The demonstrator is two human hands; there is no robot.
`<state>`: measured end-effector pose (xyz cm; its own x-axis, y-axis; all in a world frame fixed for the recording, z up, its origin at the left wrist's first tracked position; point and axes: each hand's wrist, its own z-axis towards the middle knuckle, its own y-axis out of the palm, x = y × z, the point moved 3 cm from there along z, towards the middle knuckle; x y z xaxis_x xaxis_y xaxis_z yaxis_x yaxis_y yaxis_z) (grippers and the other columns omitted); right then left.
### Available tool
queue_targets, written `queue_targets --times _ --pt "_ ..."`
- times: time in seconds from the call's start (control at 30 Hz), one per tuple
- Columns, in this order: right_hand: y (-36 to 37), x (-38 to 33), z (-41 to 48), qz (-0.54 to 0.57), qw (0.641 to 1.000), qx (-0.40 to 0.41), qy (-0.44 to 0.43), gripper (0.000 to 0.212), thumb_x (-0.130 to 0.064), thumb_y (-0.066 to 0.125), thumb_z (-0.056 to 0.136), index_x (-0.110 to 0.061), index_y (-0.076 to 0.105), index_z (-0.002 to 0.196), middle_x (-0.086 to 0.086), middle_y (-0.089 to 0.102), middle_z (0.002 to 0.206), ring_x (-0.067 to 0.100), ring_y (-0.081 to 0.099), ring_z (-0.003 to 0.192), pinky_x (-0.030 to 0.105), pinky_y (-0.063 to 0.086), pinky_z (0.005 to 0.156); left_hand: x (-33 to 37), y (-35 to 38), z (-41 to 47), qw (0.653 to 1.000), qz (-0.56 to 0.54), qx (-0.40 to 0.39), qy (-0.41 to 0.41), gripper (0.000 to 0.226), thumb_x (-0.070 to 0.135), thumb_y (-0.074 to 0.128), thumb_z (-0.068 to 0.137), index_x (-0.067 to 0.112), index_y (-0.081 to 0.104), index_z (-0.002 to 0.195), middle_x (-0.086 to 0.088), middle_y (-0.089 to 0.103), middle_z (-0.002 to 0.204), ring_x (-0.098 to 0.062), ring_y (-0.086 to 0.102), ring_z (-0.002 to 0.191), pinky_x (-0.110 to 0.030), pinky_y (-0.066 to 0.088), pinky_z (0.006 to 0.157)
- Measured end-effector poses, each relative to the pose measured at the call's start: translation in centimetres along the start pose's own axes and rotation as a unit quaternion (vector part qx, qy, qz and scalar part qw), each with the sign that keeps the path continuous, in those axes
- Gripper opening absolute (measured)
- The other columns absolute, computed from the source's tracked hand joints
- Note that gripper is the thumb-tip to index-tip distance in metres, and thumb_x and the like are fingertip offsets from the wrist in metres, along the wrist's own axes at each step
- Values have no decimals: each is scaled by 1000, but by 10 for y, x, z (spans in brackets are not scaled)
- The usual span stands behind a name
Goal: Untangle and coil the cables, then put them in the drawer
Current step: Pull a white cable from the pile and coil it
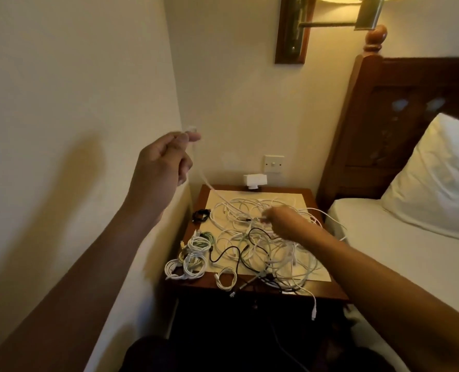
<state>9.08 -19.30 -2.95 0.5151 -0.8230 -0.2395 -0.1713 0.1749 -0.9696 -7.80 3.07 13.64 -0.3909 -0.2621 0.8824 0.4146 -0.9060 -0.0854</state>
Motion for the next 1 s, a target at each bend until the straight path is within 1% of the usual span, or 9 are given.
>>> queue_targets --times 0.13,0.23,0.47,0.53,0.63,0.7,0.83,0.93,1.0 --pt "-81 -23 33 68 978 182 -70 29 2 61 98 -12 73 120 11 75 113 25 71 102 30 56 86 -37 5 -9 998 41 -21 -40 29 29 44 109 25 72 110 7 46 56 -10 38 53 -31 33 57" --pt "-137 -42 46 62 952 263 -144 24 -2 58 102 -8 72 120 11 76 112 17 72 96 28 57 87 -52 6 -12 996 57 -26 -58 28 31 44 109 27 72 109 4 48 60 -17 40 57 -33 34 59" --pt "-206 -50 62 34 921 346 -177 34 8 57 97 -20 74 109 4 74 115 14 70 103 30 60 89 -68 6 -8 993 73 -20 -87 27 24 43 110 24 68 118 -1 54 65 -12 46 58 -24 40 55" --pt "-194 -52 59 25 944 283 -168 32 7 55 98 -16 74 112 5 73 113 16 69 102 29 58 91 -72 9 -9 993 65 -26 -97 26 22 43 110 21 67 119 -3 57 66 -15 49 58 -20 42 54" --pt "-154 -50 52 -81 985 56 -144 23 -4 61 100 -14 76 114 4 75 110 19 70 104 31 53 96 -76 14 -13 992 49 -36 -113 25 22 44 109 19 66 121 -3 59 66 -17 51 59 -21 45 56" --pt "-138 -43 51 -101 986 24 -128 20 -9 63 99 -16 77 112 1 76 109 19 70 104 34 53 98 -77 16 -16 991 42 -40 -118 25 24 44 109 20 65 122 -2 59 66 -17 50 60 -24 45 58" --pt "-144 -36 53 42 968 200 -143 23 -3 61 99 -14 78 112 6 72 127 19 69 115 32 54 103 -73 20 -21 992 33 -39 -115 25 23 44 109 20 63 125 -2 59 65 -18 50 60 -29 45 60" --pt "-154 -31 44 128 914 350 -158 22 -3 62 99 -11 77 112 7 67 136 12 64 115 13 50 98 -68 21 -23 993 18 -37 -111 27 22 46 109 20 61 131 -5 58 68 -19 49 61 -28 45 59" --pt "-145 -28 40 121 921 328 -173 21 -5 62 99 -11 75 114 7 71 128 15 67 111 24 56 97 -64 22 -25 993 17 -40 -107 29 23 46 109 20 59 135 -3 59 68 -17 50 61 -27 45 58"
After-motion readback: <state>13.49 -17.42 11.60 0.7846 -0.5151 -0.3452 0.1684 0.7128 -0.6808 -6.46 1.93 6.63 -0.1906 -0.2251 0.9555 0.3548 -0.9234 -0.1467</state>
